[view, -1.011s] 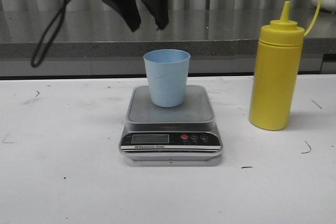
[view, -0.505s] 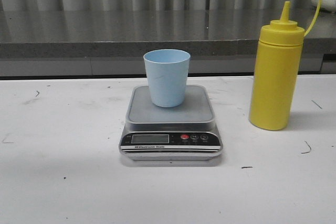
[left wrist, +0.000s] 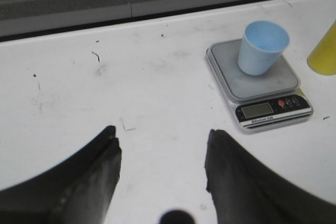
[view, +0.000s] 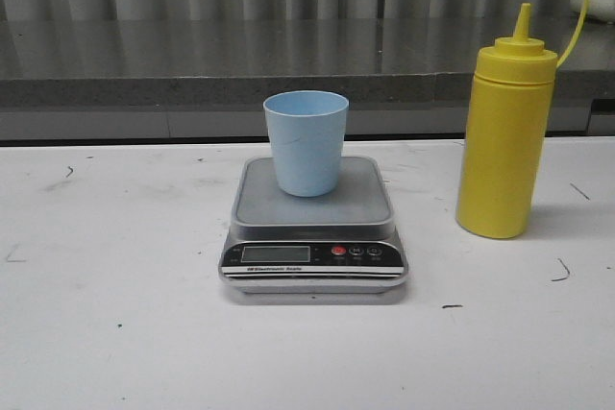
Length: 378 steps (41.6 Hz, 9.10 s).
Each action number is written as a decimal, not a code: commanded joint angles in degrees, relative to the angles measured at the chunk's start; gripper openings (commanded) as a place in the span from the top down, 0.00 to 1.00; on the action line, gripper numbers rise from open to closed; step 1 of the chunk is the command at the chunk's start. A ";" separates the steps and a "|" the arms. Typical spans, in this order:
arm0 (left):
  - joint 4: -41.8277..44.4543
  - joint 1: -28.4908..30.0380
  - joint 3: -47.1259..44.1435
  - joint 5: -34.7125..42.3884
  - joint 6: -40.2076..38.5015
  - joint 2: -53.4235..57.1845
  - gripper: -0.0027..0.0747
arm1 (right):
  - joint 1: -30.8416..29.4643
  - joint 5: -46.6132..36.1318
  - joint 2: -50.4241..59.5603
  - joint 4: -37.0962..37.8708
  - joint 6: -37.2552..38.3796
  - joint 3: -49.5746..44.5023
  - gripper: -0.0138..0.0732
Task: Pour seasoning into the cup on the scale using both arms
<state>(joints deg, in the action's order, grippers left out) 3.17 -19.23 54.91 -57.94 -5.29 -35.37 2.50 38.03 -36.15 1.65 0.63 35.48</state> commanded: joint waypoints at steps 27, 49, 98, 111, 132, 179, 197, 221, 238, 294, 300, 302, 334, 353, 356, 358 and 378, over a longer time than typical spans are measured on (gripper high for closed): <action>-0.22 0.07 -5.64 2.24 0.10 7.45 0.49 | -0.12 -3.77 -0.41 0.93 -0.63 1.73 0.21; -0.22 0.07 -5.64 2.24 0.10 7.45 0.49 | 5.01 -0.43 -1.72 0.87 -0.63 2.46 0.11; -0.22 0.07 -5.64 2.24 0.10 7.45 0.49 | 15.50 -32.55 -22.11 -7.46 -1.75 -8.62 0.09; -0.22 0.07 -5.64 2.24 0.10 7.45 0.49 | 13.47 -65.44 -25.32 -7.75 -1.85 -18.78 0.09; -0.22 0.07 -5.64 2.24 0.10 7.45 0.49 | 12.49 -97.62 -48.71 -8.70 -2.45 -18.73 0.09; -0.22 0.07 -5.64 2.24 0.10 7.45 0.49 | 12.49 -110.80 -72.19 -9.95 2.69 -3.01 0.35; -0.22 0.07 -5.64 2.24 0.10 7.45 0.49 | 12.49 -100.93 -62.68 -7.19 1.91 -3.01 0.43; -0.22 0.07 -5.64 2.24 0.10 7.45 0.49 | 13.56 -34.01 -43.83 4.72 -16.90 20.30 0.43; -0.22 0.07 -5.64 2.24 0.10 7.45 0.49 | 22.51 -6.98 -48.82 30.72 -16.85 35.91 0.44; -0.22 0.07 -5.64 2.24 0.10 7.45 0.49 | 32.30 9.74 -65.54 80.93 -18.93 42.65 0.44; -0.22 0.07 -5.64 2.24 0.10 7.45 0.49 | 32.32 9.53 -65.54 82.35 -18.93 42.65 0.44; -0.22 0.07 -5.64 2.24 0.10 7.45 0.49 | 32.32 9.59 -65.54 82.35 -18.93 42.65 0.44; -0.22 0.07 -5.64 2.24 0.10 7.45 0.49 | 32.32 7.66 -65.47 78.66 -3.00 42.65 0.44; -0.22 0.07 -5.64 2.24 0.10 7.45 0.49 | 31.38 5.78 -54.94 62.25 21.44 42.65 0.44; -0.22 0.07 -5.64 2.24 0.10 7.45 0.49 | 30.53 4.08 -52.17 58.00 21.44 42.59 0.44; -0.22 0.07 -5.64 2.24 0.10 7.45 0.49 | 29.86 3.03 -50.51 55.93 21.51 42.24 0.44; -0.22 0.07 -5.64 2.24 0.10 7.45 0.49 | 14.08 -31.51 -36.30 57.99 39.41 16.86 0.44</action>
<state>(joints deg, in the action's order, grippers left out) 3.07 -19.20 47.75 -59.47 -5.02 -27.54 19.99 16.56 -75.22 55.65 36.80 53.90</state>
